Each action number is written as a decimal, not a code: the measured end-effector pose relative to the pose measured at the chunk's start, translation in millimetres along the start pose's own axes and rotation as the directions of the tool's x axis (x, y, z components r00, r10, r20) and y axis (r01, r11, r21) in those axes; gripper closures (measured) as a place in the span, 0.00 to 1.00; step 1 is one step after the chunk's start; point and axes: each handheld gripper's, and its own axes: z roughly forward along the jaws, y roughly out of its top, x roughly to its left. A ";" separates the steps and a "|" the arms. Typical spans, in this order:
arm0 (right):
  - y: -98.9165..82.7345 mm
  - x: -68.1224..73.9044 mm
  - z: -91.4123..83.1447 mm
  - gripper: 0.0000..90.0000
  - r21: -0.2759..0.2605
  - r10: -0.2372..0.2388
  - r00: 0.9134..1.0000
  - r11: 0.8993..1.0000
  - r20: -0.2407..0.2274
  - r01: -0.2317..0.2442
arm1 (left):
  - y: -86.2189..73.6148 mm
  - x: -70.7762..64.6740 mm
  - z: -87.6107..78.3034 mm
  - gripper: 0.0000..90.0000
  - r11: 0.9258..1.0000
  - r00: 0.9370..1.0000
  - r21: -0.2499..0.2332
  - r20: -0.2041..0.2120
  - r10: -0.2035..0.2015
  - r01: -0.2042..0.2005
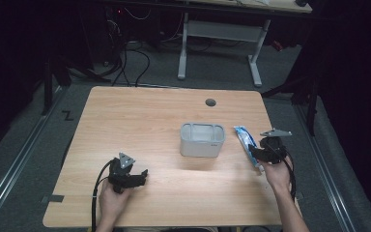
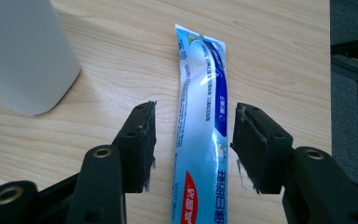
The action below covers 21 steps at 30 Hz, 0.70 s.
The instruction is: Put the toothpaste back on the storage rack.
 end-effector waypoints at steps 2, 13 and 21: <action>1.0 -0.9 1.3 0.55 0.003 0.003 1.000 1.000 0.000 -0.003 | 0.1 0.1 0.1 0.19 1.000 1.000 0.000 0.000 0.000 0.000; 17.7 -7.8 27.3 0.54 0.050 0.060 0.997 0.997 -0.041 -0.058 | 1.0 0.6 0.7 0.19 1.000 1.000 0.002 -0.006 -0.007 0.007; 31.0 -10.8 46.5 0.45 0.150 0.088 0.996 0.985 -0.006 -0.086 | 1.1 0.5 1.0 0.19 1.000 1.000 0.001 -0.004 -0.005 0.005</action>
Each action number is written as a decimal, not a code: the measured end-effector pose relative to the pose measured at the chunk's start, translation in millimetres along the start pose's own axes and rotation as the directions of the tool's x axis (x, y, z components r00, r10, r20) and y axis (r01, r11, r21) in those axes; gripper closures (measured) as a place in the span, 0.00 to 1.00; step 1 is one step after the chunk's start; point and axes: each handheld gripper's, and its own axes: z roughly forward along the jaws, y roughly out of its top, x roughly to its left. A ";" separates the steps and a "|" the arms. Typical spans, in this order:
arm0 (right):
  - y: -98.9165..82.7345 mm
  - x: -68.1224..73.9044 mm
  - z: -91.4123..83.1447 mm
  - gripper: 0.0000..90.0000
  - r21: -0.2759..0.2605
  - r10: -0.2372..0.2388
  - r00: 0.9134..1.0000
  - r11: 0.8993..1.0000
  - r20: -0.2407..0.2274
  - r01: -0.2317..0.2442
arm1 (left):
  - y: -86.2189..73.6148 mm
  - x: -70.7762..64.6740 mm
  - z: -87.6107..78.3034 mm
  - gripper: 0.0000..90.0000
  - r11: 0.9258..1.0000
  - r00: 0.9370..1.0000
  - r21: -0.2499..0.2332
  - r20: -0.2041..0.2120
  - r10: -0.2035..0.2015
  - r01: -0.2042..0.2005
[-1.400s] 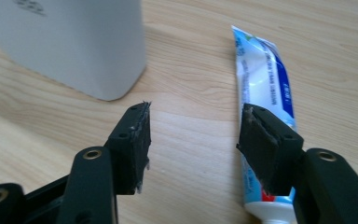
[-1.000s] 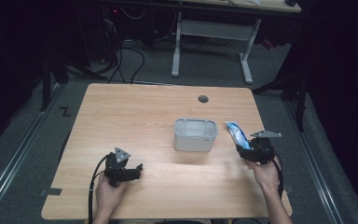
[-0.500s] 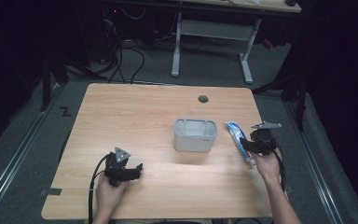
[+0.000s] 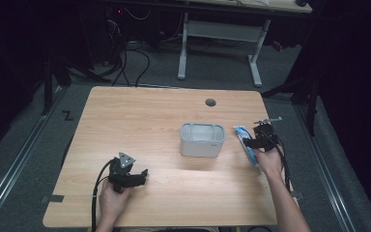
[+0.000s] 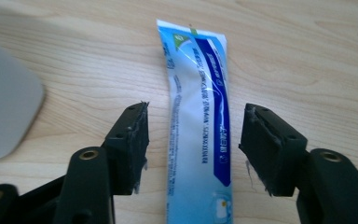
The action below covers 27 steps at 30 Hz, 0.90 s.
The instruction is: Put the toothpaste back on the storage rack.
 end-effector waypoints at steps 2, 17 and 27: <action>1.5 -1.0 6.0 0.46 0.028 -0.005 1.000 1.000 0.020 0.004 | 0.0 0.0 -0.2 0.19 1.000 1.000 0.001 0.001 0.001 -0.001; 9.3 0.3 35.6 0.49 0.132 -0.024 1.000 0.991 0.008 0.023 | -0.3 -0.3 -0.3 0.19 1.000 1.000 -0.001 0.002 0.004 -0.004; 8.4 -6.6 43.6 0.57 0.138 0.019 1.000 0.990 -0.023 -0.015 | -0.6 -0.5 -0.5 0.19 1.000 1.000 0.000 0.005 0.006 -0.006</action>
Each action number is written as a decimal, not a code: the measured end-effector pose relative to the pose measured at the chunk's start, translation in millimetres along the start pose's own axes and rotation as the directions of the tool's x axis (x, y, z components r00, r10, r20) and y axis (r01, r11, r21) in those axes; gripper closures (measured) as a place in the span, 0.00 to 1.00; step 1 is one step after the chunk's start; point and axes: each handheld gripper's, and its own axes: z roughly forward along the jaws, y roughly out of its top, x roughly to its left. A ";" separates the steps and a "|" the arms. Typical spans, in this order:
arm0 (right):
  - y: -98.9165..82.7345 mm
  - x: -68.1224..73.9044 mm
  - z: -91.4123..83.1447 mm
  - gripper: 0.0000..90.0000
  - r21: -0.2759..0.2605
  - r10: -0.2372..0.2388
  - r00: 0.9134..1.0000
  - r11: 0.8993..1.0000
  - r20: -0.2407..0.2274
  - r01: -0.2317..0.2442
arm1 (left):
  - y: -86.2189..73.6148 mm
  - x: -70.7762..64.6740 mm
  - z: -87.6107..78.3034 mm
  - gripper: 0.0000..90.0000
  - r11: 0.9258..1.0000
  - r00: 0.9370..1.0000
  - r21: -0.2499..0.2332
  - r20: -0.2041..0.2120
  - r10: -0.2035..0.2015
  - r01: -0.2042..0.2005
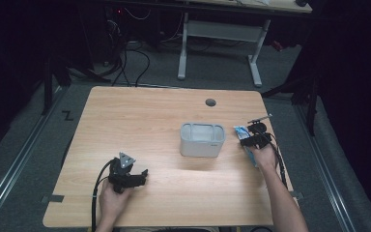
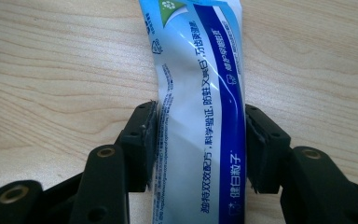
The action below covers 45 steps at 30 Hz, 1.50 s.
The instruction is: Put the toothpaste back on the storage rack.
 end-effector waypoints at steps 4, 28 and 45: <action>0.5 2.0 -1.0 0.59 0.016 0.008 1.000 1.000 0.007 -0.008 | -1.1 -0.3 -1.2 0.19 1.000 1.000 0.000 0.006 0.005 -0.005; 6.8 16.5 -8.0 0.79 0.056 -0.101 0.992 0.994 0.080 0.097 | -1.1 0.3 -1.2 0.19 1.000 1.000 -0.002 -0.002 -0.004 0.004; 5.1 16.2 -33.8 0.80 -0.031 -0.108 0.994 0.994 -0.006 0.107 | 0.4 0.3 0.5 0.19 1.000 1.000 -0.002 -0.001 -0.002 0.002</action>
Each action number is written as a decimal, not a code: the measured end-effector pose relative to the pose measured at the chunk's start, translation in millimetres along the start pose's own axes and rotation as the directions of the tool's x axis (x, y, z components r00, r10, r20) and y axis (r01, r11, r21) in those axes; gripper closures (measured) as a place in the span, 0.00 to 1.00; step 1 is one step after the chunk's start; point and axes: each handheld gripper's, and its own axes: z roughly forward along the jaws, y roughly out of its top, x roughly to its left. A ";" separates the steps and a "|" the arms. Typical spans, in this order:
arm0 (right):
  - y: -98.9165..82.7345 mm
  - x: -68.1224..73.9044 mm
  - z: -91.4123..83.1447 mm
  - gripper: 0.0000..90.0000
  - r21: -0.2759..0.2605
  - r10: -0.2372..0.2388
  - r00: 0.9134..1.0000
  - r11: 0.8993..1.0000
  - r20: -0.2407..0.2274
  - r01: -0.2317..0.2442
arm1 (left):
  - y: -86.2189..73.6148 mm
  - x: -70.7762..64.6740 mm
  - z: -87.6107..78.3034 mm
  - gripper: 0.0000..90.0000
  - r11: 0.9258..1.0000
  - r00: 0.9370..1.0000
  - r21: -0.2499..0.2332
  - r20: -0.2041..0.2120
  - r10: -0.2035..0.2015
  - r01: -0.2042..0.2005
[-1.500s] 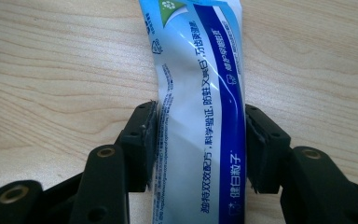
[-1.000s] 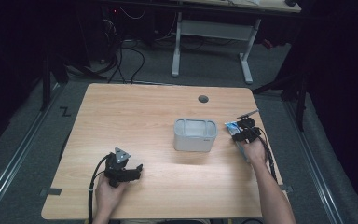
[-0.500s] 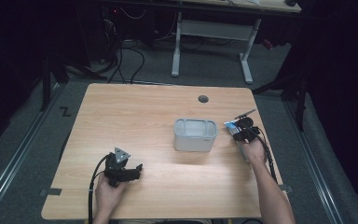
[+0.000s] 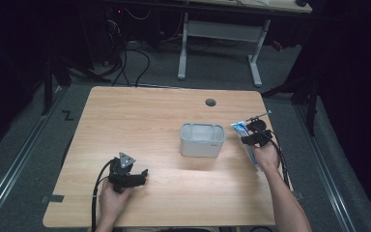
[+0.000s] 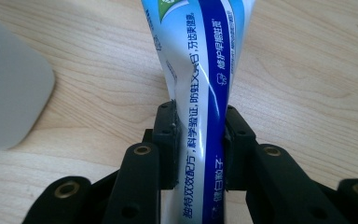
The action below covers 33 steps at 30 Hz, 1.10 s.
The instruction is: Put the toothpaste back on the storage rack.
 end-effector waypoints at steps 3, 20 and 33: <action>-1.0 -0.5 -7.3 0.80 -0.018 0.004 1.000 1.000 -0.014 -0.004 | 0.0 0.0 0.0 0.19 1.000 1.000 0.000 0.000 0.000 0.000; -5.7 4.9 -34.9 0.79 -0.116 -0.024 0.996 0.993 -0.089 0.014 | -0.3 -0.1 -0.5 0.19 1.000 1.000 0.001 -0.001 0.001 -0.001; -16.6 6.4 -50.6 0.79 -0.170 -0.023 0.994 0.986 -0.104 0.005 | -0.6 -0.3 -0.7 0.19 1.000 1.000 0.001 0.001 0.001 -0.001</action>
